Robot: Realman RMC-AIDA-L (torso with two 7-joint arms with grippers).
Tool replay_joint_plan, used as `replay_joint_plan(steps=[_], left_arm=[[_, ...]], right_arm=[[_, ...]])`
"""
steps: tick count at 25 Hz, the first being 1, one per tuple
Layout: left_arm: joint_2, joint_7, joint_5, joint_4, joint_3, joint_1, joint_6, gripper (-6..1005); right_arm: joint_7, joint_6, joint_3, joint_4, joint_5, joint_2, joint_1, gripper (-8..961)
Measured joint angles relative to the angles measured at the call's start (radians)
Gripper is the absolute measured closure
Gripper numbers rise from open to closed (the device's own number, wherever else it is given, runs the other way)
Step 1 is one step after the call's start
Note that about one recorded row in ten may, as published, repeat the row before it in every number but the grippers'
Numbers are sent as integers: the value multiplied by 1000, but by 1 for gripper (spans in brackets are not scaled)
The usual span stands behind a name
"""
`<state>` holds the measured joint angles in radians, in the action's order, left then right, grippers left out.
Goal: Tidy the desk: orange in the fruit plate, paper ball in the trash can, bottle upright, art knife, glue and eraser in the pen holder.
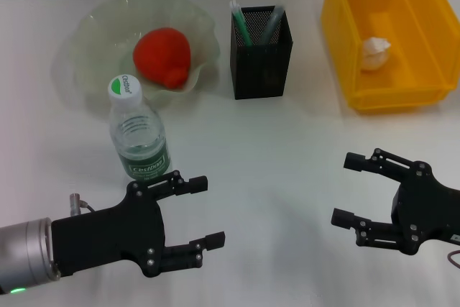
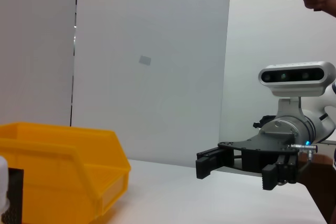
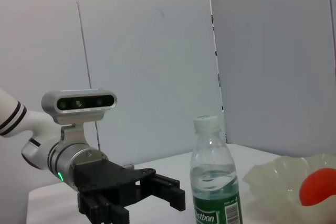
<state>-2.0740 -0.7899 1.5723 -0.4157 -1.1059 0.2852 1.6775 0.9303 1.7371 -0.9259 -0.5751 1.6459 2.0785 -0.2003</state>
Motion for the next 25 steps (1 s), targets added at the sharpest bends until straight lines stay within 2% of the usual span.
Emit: replay_joint_plan(steps=[25], left_arm=[[1,0,0,-1,1,-8,14,216]], right_arm=[[1,1,0,4,5,0,1,111]])
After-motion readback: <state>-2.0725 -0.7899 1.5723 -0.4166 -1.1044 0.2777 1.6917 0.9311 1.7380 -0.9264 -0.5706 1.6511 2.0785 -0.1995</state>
